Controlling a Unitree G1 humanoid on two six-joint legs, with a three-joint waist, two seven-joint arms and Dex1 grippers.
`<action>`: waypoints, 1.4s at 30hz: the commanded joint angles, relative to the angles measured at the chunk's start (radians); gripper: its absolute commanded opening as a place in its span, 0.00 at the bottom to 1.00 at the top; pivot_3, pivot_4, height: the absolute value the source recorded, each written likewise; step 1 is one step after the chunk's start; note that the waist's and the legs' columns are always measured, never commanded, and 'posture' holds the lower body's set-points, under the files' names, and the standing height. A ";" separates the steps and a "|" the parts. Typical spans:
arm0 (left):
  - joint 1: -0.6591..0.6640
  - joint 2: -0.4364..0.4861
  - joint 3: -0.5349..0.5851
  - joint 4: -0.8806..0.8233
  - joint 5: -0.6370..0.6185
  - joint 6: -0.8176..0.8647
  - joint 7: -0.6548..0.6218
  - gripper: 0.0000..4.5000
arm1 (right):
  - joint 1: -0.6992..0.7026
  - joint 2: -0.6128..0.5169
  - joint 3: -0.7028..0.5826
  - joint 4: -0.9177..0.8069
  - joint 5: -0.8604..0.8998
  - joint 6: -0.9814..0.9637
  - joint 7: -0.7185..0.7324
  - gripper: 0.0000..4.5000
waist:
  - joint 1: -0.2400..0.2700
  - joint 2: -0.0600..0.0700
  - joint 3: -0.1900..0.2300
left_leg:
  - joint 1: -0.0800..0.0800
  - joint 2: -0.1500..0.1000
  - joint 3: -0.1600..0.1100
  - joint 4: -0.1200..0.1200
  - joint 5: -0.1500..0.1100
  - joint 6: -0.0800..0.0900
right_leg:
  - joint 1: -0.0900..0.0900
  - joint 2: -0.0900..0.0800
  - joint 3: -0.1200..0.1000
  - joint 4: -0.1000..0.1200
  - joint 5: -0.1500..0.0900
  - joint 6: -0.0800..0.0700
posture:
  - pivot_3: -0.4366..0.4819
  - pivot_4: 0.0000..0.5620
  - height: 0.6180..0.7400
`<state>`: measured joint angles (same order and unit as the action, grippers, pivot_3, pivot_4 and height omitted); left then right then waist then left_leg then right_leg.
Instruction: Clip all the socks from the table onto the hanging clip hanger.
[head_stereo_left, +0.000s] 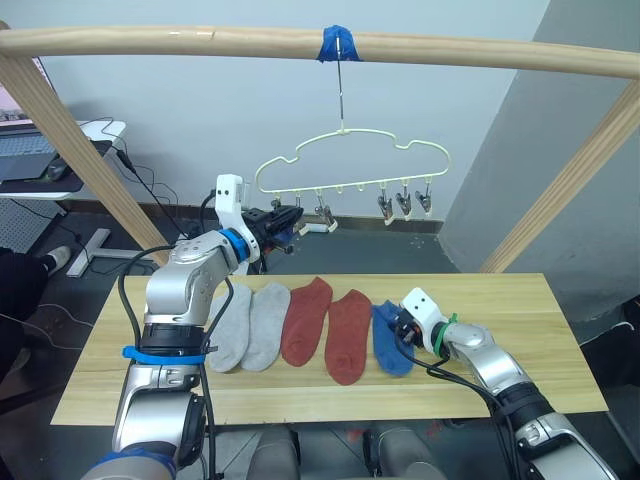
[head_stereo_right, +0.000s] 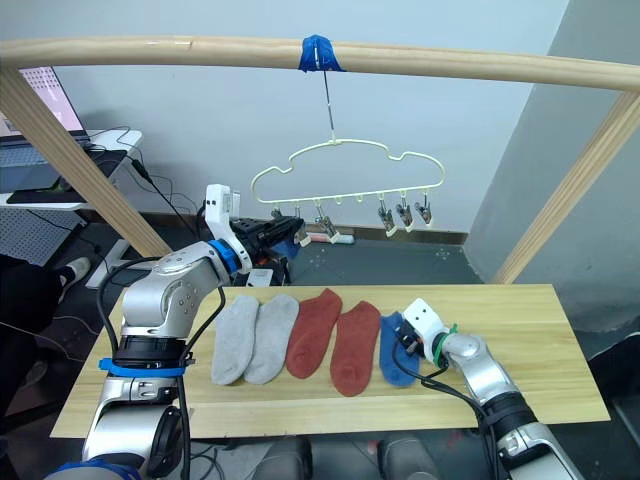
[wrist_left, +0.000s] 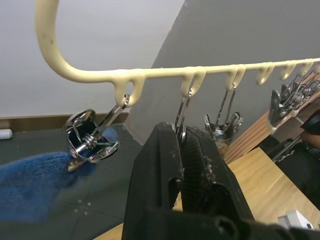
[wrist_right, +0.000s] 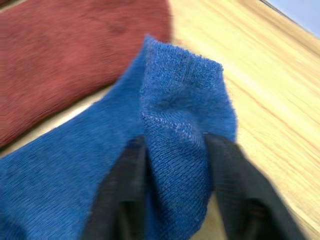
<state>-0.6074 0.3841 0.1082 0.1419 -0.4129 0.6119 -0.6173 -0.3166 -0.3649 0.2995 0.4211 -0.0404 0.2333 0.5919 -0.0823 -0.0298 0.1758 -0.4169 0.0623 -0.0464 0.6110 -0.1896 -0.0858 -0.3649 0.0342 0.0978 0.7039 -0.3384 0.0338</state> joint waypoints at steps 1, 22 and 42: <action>0.003 -0.007 0.034 -0.025 -0.053 0.089 0.021 0.01 | 0.028 -0.014 -0.018 -0.054 0.004 -0.028 0.020 0.06 | 0.001 0.000 0.000 | 0.000 0.000 0.000 0.000 0.000 0.000 | 0.000 0.000 0.000 0.000 0.000 0.000 | 0.47 0.29 1.00; -0.137 -0.115 0.306 0.055 -0.448 0.606 0.214 0.01 | -0.119 0.067 0.063 -0.576 -0.023 0.098 0.021 0.01 | 0.000 0.001 0.001 | -0.003 0.000 -0.001 0.000 0.000 -0.001 | -0.003 0.000 -0.001 0.000 0.001 -0.001 | 0.42 0.27 1.00; -0.121 -0.087 0.309 0.052 -0.471 0.610 0.222 0.01 | -0.204 0.062 0.058 -0.518 -0.117 -0.003 -0.024 0.01 | 0.001 0.000 0.001 | -0.004 0.000 -0.001 0.000 0.001 -0.003 | -0.004 -0.001 -0.001 0.000 0.002 -0.003 | 0.43 0.25 1.00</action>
<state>-0.7309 0.2880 0.4095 0.2066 -0.8713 1.2246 -0.3945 -0.5217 -0.2959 0.3740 -0.0429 -0.1484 0.2559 0.5698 -0.0815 -0.0293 0.1768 -0.4209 0.0622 -0.0477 0.6107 -0.1883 -0.0884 -0.3690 0.0334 0.0966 0.7035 -0.3369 0.0311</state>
